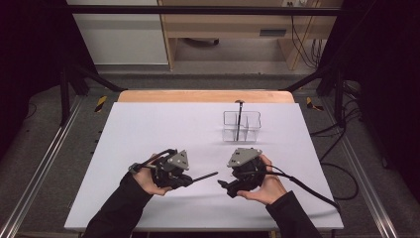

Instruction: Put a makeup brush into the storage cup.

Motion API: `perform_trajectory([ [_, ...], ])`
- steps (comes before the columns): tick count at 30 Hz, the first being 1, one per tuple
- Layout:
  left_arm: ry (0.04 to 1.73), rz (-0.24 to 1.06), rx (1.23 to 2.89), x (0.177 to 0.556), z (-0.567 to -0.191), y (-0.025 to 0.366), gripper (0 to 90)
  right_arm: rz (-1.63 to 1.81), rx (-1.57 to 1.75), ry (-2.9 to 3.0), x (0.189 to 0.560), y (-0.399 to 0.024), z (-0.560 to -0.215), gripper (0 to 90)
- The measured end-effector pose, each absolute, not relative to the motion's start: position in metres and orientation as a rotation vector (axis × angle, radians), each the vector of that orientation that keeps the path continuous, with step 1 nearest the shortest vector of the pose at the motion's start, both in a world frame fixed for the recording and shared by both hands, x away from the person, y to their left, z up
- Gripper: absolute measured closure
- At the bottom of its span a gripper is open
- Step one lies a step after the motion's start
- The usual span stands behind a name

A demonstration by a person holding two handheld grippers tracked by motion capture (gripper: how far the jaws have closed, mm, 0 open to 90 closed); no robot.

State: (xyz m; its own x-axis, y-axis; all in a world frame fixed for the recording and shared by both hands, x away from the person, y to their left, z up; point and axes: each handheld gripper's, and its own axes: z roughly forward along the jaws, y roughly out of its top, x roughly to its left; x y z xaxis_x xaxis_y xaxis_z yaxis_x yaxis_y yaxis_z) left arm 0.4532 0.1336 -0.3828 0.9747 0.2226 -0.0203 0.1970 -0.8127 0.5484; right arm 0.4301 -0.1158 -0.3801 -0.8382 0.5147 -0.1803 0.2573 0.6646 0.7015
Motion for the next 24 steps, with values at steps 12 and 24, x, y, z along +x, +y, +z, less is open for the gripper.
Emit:
perform_trajectory([
  [12, 0.275, 0.003, 2.551, 0.461, -0.380, 0.126, 83.3, 0.928, 0.528, 2.561, 0.429, -0.103, -0.378, 13.0],
  [24, 0.244, -0.029, 2.582, 0.465, -0.376, 0.120, 83.3, 0.862, 0.464, 2.600, 0.427, -0.094, -0.382, 18.1],
])
